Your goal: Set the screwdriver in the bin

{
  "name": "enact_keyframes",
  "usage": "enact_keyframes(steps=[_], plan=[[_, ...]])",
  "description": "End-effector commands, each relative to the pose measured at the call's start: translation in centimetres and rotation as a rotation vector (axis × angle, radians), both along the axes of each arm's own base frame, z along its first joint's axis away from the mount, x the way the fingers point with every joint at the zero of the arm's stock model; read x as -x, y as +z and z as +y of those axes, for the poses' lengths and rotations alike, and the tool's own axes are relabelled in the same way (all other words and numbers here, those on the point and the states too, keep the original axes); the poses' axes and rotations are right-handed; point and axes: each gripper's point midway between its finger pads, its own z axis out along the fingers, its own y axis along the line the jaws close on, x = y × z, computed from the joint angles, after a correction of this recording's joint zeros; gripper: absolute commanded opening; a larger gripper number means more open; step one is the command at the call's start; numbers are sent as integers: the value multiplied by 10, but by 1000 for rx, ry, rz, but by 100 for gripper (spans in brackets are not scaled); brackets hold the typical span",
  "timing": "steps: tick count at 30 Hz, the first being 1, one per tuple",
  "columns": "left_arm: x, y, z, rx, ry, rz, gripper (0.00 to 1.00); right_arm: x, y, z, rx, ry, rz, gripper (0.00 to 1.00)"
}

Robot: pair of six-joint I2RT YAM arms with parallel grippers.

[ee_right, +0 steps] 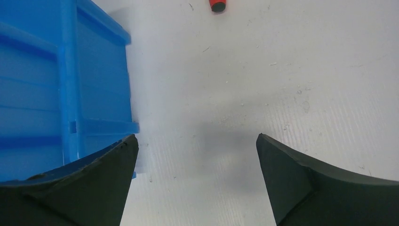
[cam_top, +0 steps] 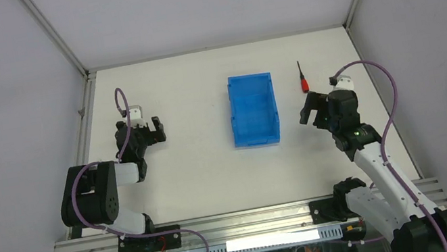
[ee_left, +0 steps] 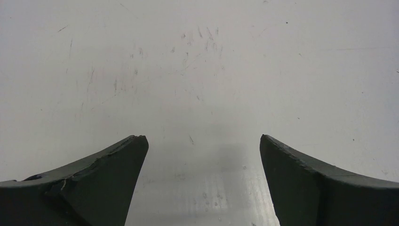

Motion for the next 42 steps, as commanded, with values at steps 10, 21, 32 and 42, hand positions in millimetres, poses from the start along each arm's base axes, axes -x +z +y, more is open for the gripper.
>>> enact_keyframes(steps=[10, 21, 32, 42], plan=[[-5, 16, -5, 20, -7, -54, 99, -67, 61, -8, 109, -25, -51, 99], [-5, 16, -5, 20, -7, -53, 99, -178, 8, -22, 219, 121, 359, 99], [-5, 16, -5, 20, -7, -54, 99, -210, -78, -28, 131, 177, 573, 91], [-5, 16, -5, 20, -8, -53, 99, -210, -104, -37, 152, 146, 645, 13]])
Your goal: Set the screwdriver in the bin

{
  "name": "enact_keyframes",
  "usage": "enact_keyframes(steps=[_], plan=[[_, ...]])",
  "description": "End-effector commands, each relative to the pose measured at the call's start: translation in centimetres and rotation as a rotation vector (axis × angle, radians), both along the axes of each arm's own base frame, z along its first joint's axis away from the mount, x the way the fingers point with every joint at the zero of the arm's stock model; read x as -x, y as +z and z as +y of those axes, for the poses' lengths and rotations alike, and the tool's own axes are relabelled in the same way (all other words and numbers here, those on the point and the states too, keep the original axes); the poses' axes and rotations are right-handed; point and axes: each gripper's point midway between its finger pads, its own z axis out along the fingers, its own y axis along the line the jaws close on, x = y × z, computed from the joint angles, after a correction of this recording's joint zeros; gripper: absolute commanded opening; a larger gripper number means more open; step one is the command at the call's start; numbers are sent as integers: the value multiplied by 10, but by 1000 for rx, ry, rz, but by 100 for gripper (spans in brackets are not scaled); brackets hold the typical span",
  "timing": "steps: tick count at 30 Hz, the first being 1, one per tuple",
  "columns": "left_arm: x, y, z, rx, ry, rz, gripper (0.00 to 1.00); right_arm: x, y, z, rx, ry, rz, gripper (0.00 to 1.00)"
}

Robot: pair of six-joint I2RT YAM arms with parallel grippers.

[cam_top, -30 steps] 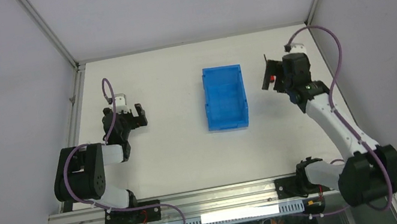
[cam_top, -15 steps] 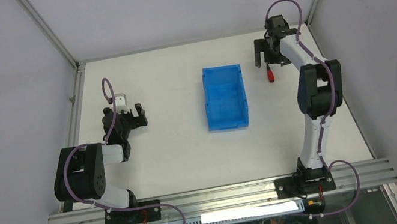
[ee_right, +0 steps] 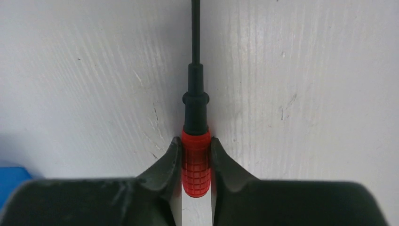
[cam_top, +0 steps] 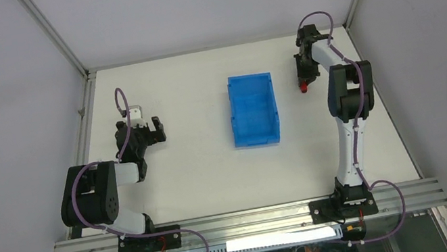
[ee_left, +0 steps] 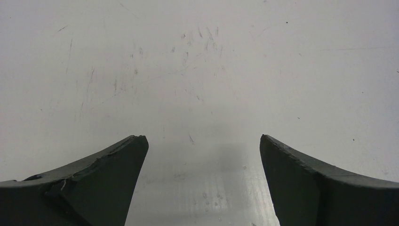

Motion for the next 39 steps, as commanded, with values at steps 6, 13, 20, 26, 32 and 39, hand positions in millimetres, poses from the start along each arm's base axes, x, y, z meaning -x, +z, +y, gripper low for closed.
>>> enact_keyframes(steps=[6, 13, 20, 26, 32, 39], plan=[[-5, 16, -4, 20, -6, -53, 99, -2, 63, -8, 38, 3, -72, 4], [-5, 16, -4, 20, -6, -53, 99, 24, 150, -12, 42, -84, -179, 6], [-5, 16, -5, 21, -6, -54, 99, 55, 215, 15, -8, -94, -280, 8], [-5, 16, -5, 20, -7, -52, 99, 87, 268, 76, 12, 13, -429, 11], [-5, 16, -5, 20, -7, -53, 99, 116, 293, 159, -45, 181, -525, 12], [-5, 16, -4, 20, -7, -54, 99, 132, 270, 220, -98, 223, -563, 13]])
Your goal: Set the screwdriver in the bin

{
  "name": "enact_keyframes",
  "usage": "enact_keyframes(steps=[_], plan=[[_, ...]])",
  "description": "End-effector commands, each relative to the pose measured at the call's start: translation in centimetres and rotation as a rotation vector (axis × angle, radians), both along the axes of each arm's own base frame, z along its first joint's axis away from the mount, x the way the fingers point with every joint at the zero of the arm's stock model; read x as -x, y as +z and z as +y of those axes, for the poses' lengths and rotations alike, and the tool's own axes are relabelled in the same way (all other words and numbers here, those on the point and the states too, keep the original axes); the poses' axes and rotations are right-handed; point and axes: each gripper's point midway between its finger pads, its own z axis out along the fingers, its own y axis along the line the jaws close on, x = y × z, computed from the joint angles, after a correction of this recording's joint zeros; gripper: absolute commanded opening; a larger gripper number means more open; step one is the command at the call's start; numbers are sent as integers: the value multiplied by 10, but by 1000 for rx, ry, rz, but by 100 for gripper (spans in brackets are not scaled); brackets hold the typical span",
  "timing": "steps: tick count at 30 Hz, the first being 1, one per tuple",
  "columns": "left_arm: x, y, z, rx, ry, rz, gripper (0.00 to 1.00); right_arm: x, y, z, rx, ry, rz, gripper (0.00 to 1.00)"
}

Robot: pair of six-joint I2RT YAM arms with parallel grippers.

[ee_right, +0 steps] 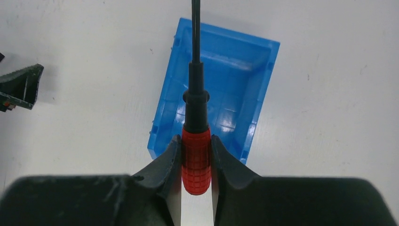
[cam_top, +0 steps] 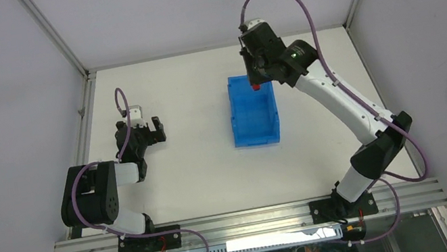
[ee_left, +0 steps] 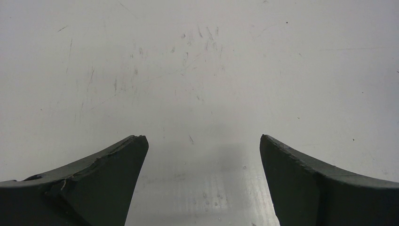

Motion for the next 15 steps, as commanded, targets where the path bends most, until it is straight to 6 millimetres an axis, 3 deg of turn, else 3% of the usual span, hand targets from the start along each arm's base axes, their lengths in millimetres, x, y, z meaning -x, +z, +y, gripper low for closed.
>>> enact_keyframes(steps=[1, 10, 15], plan=[[-5, 16, -5, 20, -7, -54, 99, 0, -14, 16, -40, -68, -56, 13], [-5, 16, -5, 20, -7, -53, 99, 11, -119, 38, -32, -69, 42, 16], [-5, 16, -4, 20, -6, -54, 99, 16, -178, 38, 39, -67, 136, 17]])
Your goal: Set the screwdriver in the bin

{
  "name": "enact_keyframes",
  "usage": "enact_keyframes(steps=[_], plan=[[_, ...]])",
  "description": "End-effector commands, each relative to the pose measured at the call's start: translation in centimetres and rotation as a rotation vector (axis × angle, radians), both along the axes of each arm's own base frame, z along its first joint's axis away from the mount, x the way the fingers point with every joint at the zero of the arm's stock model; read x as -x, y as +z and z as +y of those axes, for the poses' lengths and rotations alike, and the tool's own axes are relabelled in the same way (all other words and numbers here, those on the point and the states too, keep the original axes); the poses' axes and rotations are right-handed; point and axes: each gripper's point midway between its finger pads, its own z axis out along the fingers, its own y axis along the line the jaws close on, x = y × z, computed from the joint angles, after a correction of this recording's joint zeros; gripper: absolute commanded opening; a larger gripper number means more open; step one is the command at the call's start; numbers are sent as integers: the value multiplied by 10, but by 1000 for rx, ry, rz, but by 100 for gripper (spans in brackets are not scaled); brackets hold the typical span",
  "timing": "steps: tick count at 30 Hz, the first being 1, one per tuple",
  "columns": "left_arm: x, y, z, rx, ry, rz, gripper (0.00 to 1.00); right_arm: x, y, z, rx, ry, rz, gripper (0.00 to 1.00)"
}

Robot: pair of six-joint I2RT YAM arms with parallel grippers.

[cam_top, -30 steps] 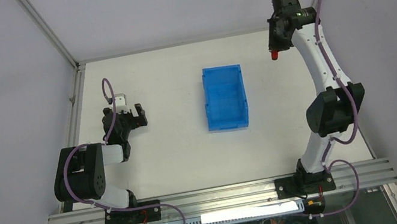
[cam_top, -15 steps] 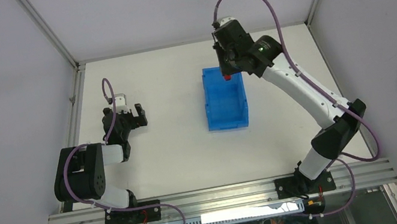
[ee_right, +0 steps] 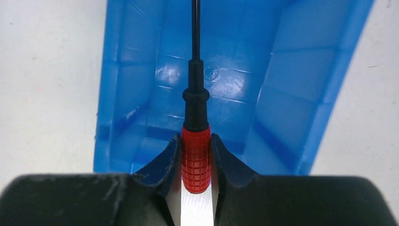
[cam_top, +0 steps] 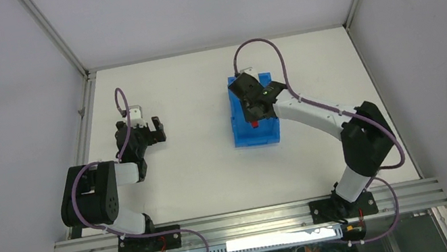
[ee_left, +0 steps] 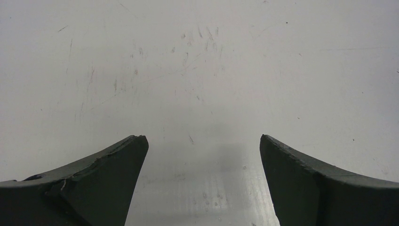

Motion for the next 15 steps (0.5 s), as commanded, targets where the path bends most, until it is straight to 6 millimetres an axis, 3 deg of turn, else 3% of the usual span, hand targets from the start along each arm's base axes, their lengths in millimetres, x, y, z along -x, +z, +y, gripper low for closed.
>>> enact_keyframes(steps=[1, 9, 12, 15], plan=[[-5, 16, -5, 20, -7, -53, 99, -16, -20, 19, -48, -26, -28, 17], [-5, 16, -5, 20, -8, -53, 99, -27, -75, 16, 74, -45, 39, 27], [-5, 16, -5, 20, -7, -54, 99, -30, -84, 14, 87, -60, 59, 38], [-5, 16, -5, 20, -7, -54, 99, -33, -79, 9, 96, -71, 55, 50]])
